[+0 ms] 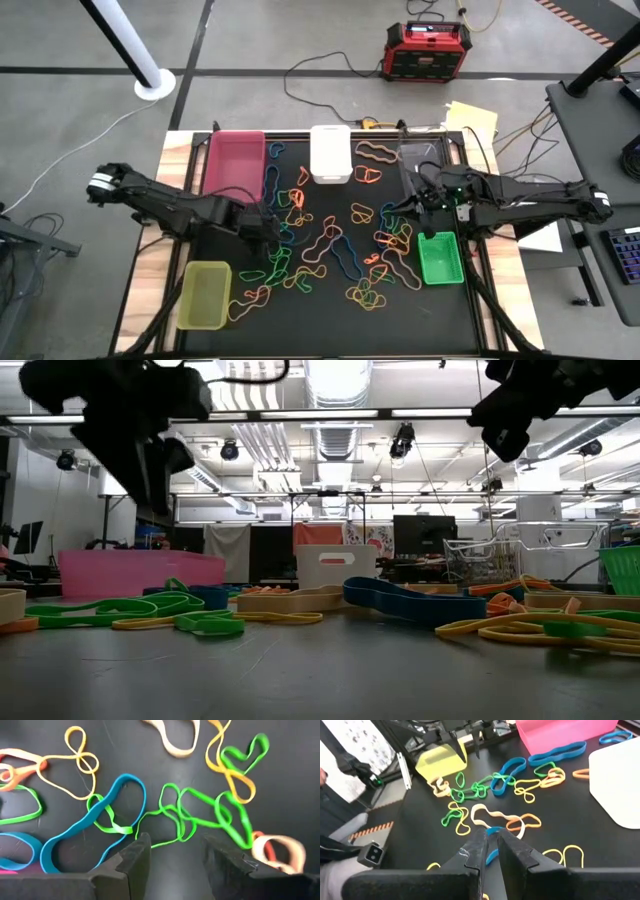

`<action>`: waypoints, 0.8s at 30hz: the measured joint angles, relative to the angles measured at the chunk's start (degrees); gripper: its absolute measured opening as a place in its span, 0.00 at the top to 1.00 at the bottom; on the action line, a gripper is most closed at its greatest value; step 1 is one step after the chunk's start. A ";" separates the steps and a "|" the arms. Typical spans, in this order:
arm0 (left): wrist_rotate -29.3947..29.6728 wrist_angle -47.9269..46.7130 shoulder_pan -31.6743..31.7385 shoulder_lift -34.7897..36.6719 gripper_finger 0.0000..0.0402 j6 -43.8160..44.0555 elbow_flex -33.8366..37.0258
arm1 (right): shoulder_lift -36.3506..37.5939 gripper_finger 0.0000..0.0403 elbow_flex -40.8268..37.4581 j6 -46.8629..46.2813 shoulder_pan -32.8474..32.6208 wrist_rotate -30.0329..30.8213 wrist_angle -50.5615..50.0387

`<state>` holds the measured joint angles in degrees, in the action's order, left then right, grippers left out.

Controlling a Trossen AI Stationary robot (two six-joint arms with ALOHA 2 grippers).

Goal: Sort rubber bands into baskets
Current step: Put the blue rubber band into the left yellow bin

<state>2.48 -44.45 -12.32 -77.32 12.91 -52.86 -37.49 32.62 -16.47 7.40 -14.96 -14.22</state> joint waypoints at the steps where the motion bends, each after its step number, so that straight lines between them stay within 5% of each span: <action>1: 0.06 -0.04 0.02 -0.70 0.61 -1.18 0.00 | -0.52 0.90 0.00 0.89 0.00 -0.02 -0.04; 7: 4.42 -0.19 0.96 -3.11 0.61 -7.62 0.02 | -1.98 0.90 0.00 3.61 0.00 0.02 -0.06; 19: 3.84 -1.15 4.05 -3.23 0.61 -11.06 2.51 | -0.01 0.90 -2.58 4.03 -0.02 1.70 0.03; 24: 4.33 0.15 4.07 -3.21 0.61 -12.15 5.55 | -0.54 0.90 -5.30 3.63 -0.02 1.66 7.75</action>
<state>6.81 -44.30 -8.25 -80.53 0.76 -47.31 -38.03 27.32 -12.84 7.38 -13.30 -6.47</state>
